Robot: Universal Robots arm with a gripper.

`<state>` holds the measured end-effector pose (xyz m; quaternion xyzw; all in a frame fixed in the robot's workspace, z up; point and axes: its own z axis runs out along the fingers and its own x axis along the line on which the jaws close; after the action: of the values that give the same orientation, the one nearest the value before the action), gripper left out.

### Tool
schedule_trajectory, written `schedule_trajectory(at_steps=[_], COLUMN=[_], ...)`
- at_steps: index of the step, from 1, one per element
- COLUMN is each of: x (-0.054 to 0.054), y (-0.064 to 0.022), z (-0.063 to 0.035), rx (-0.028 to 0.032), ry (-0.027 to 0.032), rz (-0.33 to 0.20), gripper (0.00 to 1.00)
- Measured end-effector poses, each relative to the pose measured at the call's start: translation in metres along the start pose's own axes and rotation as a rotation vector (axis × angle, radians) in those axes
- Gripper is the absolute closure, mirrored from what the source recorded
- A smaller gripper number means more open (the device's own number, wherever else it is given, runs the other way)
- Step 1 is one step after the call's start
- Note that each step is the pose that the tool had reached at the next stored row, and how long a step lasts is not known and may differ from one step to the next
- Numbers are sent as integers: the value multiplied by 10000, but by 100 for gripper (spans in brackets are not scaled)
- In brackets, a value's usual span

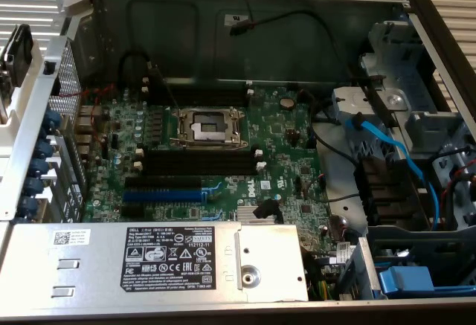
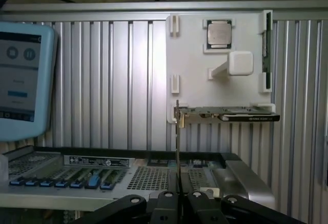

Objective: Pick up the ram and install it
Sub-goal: 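Pick up the ram and move it above insertion slot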

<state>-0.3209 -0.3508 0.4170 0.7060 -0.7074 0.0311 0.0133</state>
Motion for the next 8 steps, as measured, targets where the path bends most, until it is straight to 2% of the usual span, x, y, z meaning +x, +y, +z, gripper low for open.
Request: schedule_trajectory(at_steps=[8], x=[2], y=[-367], z=[-29], rx=[-1], ry=[22], rz=[-1], gripper=[87])
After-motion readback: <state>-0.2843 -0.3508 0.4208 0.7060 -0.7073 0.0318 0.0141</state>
